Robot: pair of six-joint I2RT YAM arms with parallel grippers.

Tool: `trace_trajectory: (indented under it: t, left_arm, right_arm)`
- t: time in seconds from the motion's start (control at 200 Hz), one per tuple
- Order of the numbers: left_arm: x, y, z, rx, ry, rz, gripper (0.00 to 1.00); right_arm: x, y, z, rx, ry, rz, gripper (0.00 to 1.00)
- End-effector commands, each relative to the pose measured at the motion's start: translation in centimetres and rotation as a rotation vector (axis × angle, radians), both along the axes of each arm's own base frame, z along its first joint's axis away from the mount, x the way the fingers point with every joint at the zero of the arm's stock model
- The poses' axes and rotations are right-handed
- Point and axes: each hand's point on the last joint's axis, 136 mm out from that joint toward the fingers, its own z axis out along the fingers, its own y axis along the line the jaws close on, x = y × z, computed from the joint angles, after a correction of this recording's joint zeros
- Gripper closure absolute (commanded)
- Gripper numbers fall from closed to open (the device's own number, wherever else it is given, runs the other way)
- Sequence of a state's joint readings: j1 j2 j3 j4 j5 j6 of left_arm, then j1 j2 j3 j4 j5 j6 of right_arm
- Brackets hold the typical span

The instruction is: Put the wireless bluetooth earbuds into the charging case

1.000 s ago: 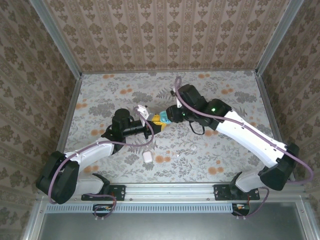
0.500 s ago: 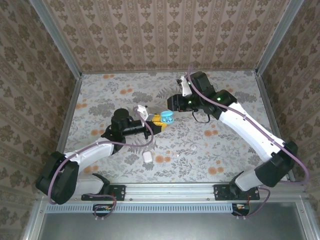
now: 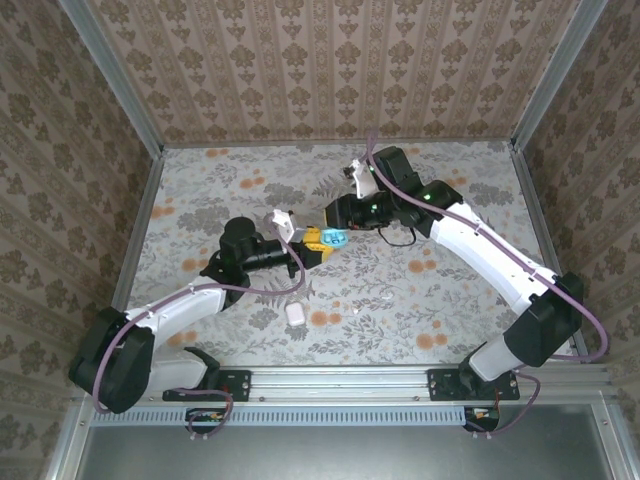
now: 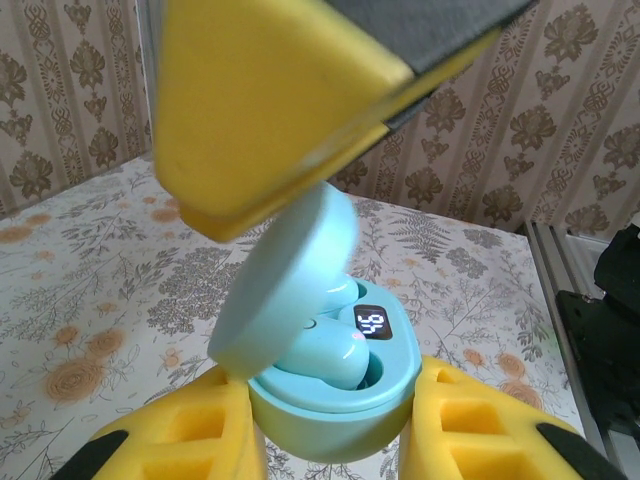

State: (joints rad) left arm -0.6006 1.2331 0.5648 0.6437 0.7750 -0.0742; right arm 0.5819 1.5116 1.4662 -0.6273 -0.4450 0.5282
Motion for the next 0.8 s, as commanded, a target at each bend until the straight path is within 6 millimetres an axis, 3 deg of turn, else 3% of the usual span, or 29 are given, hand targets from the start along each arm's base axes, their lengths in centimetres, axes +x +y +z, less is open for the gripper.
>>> trace_trajectory:
  t: [0.0, 0.29, 0.305, 0.335, 0.795]
  left_arm:
    - [0.3, -0.1, 2.5, -0.051, -0.077, -0.013, 0.76]
    - [0.5, 0.2, 3.3, -0.083, -0.074, -0.003, 0.76]
    - [0.5, 0.2, 3.4, -0.085, -0.073, -0.001, 0.76]
    - [0.5, 0.2, 3.5, -0.091, -0.073, 0.000, 0.76]
    - [1.7, 0.2, 5.3, -0.167, -0.058, 0.035, 0.76]
  right_arm:
    - [-1.4, -0.6, 0.7, 0.024, 0.010, 0.011, 0.60]
    - [-0.3, -2.8, 0.5, 0.052, 0.030, -0.127, 0.53]
    - [-0.6, -3.1, 1.5, 0.080, 0.012, -0.133, 0.53]
    - [-0.6, -3.2, 1.7, 0.107, 0.019, -0.147, 0.52]
    - [-0.6, 0.2, 0.9, 0.403, 0.209, -0.123, 0.50]
